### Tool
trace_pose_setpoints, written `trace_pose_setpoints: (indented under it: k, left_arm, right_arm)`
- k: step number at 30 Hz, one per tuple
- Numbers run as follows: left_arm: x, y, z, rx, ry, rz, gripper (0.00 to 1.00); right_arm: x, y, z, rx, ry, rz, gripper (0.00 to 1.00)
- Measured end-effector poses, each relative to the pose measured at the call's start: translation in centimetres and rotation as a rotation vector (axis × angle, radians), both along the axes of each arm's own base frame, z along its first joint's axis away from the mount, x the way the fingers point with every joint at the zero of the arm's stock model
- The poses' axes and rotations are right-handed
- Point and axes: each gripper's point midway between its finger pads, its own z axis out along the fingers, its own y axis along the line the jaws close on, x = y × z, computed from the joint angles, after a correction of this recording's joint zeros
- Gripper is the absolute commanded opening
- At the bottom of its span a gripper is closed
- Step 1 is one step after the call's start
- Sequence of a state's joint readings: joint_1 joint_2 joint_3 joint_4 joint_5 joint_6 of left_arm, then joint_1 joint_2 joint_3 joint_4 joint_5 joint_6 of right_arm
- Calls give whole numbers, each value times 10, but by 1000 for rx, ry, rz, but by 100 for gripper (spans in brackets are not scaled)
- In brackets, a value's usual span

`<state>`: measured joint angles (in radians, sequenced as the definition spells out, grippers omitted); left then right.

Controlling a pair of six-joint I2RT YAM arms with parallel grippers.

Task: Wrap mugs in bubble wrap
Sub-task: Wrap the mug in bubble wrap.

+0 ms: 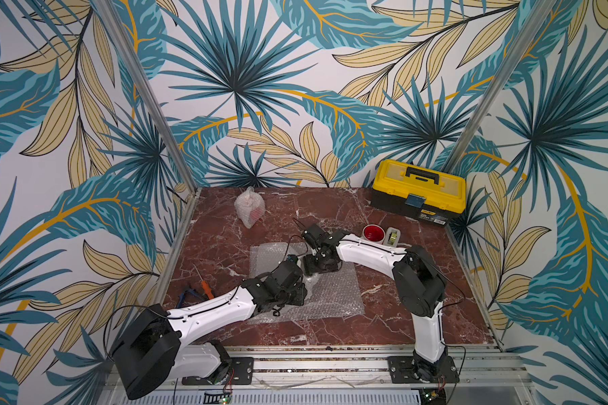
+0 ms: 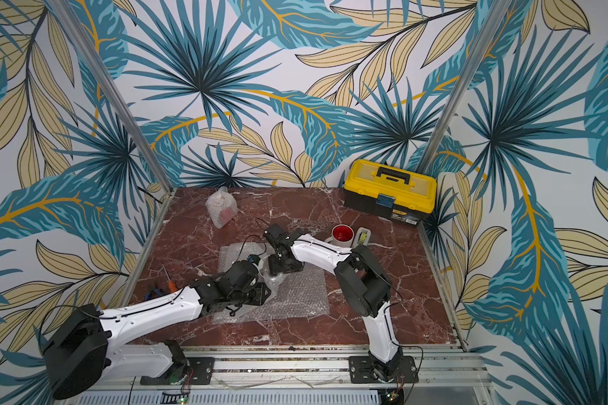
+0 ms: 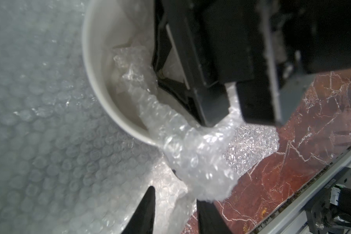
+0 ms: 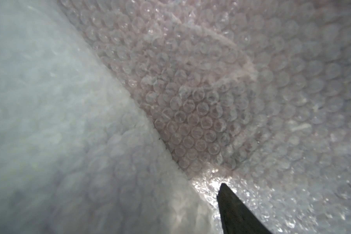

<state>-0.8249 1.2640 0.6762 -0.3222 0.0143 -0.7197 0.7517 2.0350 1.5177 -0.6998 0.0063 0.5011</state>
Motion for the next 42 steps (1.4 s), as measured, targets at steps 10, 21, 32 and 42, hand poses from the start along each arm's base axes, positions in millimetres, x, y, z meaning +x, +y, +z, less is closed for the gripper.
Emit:
trace_pose_setpoints:
  k: [10,21,32,42]
  left_arm:
    - [-2,18,12,-45,-29,111,0]
    - [-9,40,-31,45,84,257,2]
    - [-24,79,-31,153,134,403,63]
    - [-42,148,-21,234,168,668,76]
  right_arm:
    - [0,0,-1,-2,2,0,71]
    - [-2,1,-2,1,10,3,71]
    - [-3,1,-3,2,18,5,71]
    - [-3,1,-3,3,18,7,71]
